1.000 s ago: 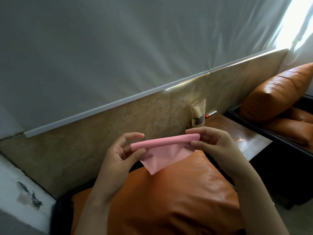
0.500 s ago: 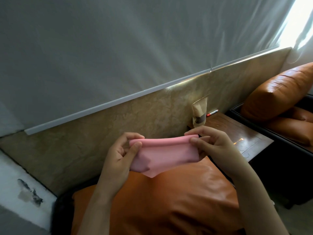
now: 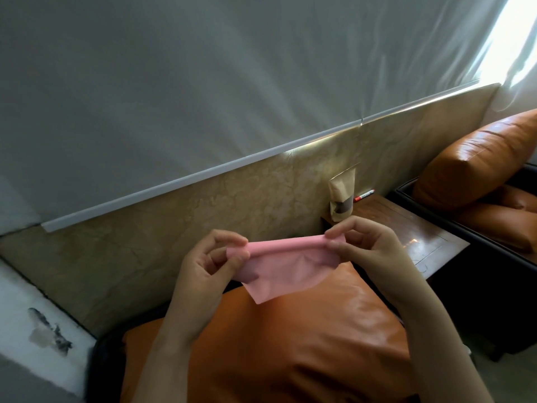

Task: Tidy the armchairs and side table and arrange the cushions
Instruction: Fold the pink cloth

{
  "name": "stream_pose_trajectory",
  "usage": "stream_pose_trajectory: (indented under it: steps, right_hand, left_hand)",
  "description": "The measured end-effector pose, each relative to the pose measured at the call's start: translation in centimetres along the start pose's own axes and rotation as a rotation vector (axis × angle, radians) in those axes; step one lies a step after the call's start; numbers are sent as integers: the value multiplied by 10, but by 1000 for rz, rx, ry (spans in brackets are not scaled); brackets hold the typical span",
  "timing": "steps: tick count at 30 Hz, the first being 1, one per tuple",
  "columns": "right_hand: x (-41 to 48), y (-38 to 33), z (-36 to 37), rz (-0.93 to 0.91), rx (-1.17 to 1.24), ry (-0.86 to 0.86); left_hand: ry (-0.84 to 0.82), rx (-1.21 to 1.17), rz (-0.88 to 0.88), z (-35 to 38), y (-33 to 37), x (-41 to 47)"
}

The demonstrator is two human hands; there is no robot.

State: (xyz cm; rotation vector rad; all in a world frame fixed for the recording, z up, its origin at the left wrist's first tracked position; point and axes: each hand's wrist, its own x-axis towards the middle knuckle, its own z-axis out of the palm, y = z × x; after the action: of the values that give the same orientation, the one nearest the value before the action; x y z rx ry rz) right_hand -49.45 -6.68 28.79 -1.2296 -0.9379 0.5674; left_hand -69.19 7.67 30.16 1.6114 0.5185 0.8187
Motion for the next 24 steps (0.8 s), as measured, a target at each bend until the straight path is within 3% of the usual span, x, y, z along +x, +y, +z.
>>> stream_pose_trajectory:
  steps: [15, 24]
  right_hand:
    - [2, 0, 6, -25, -57, -6]
    - [3, 0, 10, -98, -104, 78]
  left_hand:
    - [-10, 35, 30, -6, -1, 0]
    - [-15, 128, 63, -7, -3, 0]
